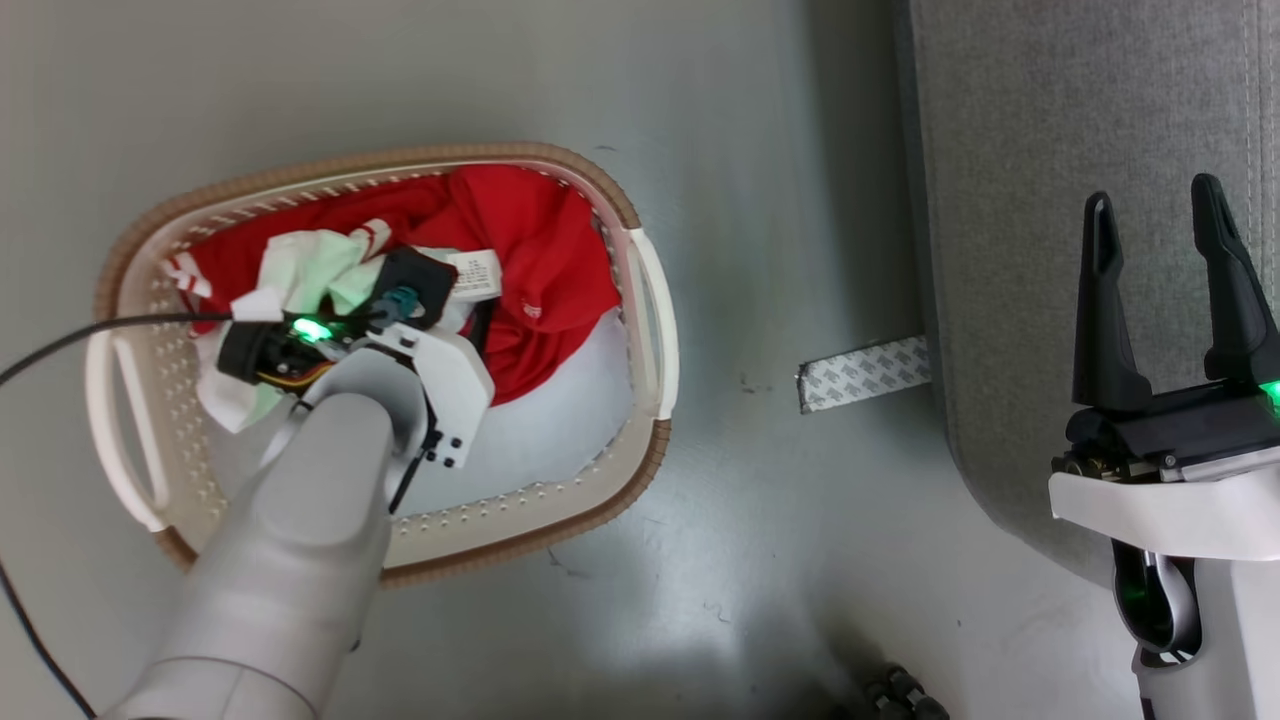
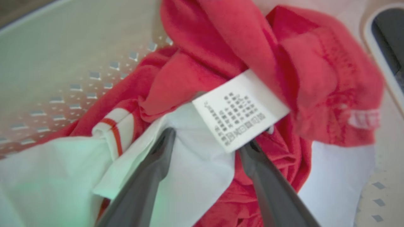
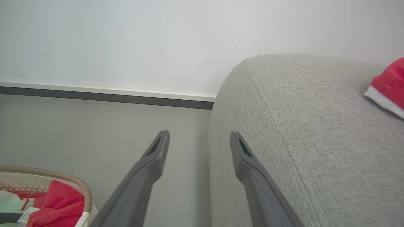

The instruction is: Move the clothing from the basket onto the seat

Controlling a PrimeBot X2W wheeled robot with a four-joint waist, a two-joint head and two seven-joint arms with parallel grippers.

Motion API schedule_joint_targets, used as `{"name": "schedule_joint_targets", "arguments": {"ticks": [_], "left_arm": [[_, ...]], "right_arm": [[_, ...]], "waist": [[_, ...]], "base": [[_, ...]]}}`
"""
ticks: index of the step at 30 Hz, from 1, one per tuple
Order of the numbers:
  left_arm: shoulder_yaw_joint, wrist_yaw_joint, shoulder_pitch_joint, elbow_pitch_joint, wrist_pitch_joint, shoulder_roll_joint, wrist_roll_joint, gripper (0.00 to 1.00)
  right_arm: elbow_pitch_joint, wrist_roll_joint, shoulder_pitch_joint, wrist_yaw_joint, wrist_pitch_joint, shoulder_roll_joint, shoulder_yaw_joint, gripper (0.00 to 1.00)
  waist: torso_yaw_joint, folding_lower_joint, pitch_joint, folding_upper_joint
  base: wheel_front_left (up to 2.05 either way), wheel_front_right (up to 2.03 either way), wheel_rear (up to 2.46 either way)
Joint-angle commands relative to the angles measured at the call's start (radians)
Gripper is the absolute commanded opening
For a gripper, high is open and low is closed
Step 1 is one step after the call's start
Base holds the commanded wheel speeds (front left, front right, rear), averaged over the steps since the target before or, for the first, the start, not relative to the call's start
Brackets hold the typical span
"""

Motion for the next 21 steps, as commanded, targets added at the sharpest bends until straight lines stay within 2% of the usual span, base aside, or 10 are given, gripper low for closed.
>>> {"name": "schedule_joint_targets", "arguments": {"ticks": [1, 7, 17, 18, 19, 21], "left_arm": [[0.001, 0.007, -0.015, 0.016, -0.006, 0.013, -0.005, 1.00], [-0.027, 0.022, -0.040, 0.079, -0.011, 0.019, 0.015, 1.00], [-0.071, 0.009, -0.056, 0.164, -0.014, 0.007, 0.031, 1.00], [-0.075, 0.007, -0.058, 0.171, -0.012, 0.005, 0.030, 0.93], [-0.079, 0.003, -0.060, 0.176, -0.012, 0.004, 0.031, 0.57], [-0.087, -0.001, -0.063, 0.181, -0.018, 0.001, 0.030, 0.28]], "right_arm": [[-0.010, 0.004, 0.011, -0.002, 0.001, 0.000, 0.003, 1.00], [-0.017, 0.007, 0.016, -0.003, 0.001, 0.000, 0.009, 1.00], [-0.025, -0.001, 0.023, -0.002, 0.001, 0.000, 0.012, 1.00], [-0.027, -0.003, 0.024, -0.002, 0.001, 0.000, 0.011, 1.00], [-0.027, -0.005, 0.025, -0.002, 0.001, 0.000, 0.011, 1.00], [-0.026, -0.013, 0.025, -0.003, 0.001, 0.000, 0.010, 1.00]], "waist": [[-0.012, -0.0001, 0.013, 0.0000], [-0.027, -0.0001, 0.033, 0.0000], [-0.016, -0.0001, 0.052, 0.0000], [-0.014, -0.0001, 0.053, 0.0000], [-0.012, -0.0001, 0.056, 0.0000], [-0.007, -0.0001, 0.060, 0.0000]], "base": [[0.00, 0.00, 0.00], [0.00, 0.00, 0.00], [0.01, 0.01, 0.01], [0.00, 0.00, 0.00], [0.02, 0.02, 0.02], [0.03, 0.03, 0.03]]}}
